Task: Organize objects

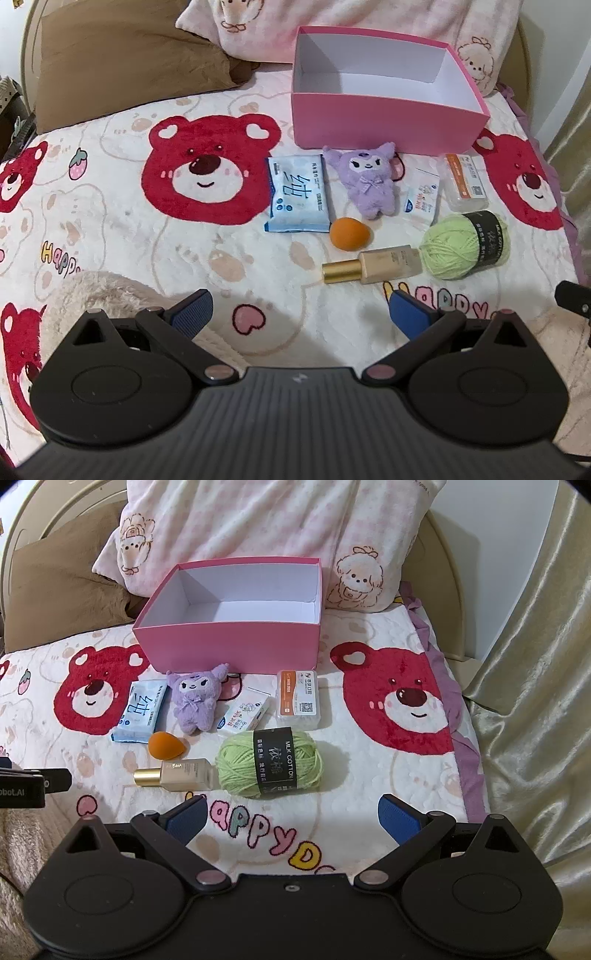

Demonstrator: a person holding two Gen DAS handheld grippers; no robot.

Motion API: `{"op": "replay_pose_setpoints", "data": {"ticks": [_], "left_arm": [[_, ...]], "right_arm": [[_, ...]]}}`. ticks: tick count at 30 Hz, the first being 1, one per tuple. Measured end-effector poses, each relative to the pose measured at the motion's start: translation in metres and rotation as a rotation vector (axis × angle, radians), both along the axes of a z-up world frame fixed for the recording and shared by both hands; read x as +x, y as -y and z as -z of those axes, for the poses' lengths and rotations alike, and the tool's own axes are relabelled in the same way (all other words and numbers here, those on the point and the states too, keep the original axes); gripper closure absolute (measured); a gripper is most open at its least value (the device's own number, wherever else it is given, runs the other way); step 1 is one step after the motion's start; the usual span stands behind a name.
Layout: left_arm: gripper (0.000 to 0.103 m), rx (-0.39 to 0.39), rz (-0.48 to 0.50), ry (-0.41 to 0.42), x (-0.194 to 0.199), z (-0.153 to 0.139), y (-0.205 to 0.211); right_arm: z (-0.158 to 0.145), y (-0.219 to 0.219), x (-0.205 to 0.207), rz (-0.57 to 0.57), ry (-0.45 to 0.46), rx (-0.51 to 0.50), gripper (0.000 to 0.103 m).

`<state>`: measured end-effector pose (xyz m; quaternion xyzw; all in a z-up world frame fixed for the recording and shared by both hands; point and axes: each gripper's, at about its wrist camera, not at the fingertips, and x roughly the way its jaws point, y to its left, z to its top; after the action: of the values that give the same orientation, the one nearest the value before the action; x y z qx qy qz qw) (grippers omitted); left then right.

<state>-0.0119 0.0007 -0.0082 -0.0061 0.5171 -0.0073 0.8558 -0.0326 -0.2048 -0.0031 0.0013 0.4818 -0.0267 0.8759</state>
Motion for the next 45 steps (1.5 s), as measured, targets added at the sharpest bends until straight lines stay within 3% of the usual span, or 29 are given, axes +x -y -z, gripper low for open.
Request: {"op": "replay_pose_setpoints", "data": {"ticks": [10,18,25,45], "left_arm": [[0.0,-0.089,-0.018,-0.023,0.002,-0.001,0.004],[0.0,-0.101,-0.011,-0.033,0.003,0.001,0.006],[0.0,-0.058,-0.026,-0.018,0.007,0.004,0.012],[0.0,-0.047,-0.003,-0.015,0.001,0.01,0.025]], "right_arm": [[0.001,0.0,-0.003,-0.012,0.003,-0.016,0.003],[0.002,0.002,-0.004,-0.011,0.008,-0.012,0.003],[0.008,0.007,-0.003,0.0,-0.004,0.01,0.003],[0.006,0.01,-0.007,0.001,-0.002,0.005,0.003]]}}
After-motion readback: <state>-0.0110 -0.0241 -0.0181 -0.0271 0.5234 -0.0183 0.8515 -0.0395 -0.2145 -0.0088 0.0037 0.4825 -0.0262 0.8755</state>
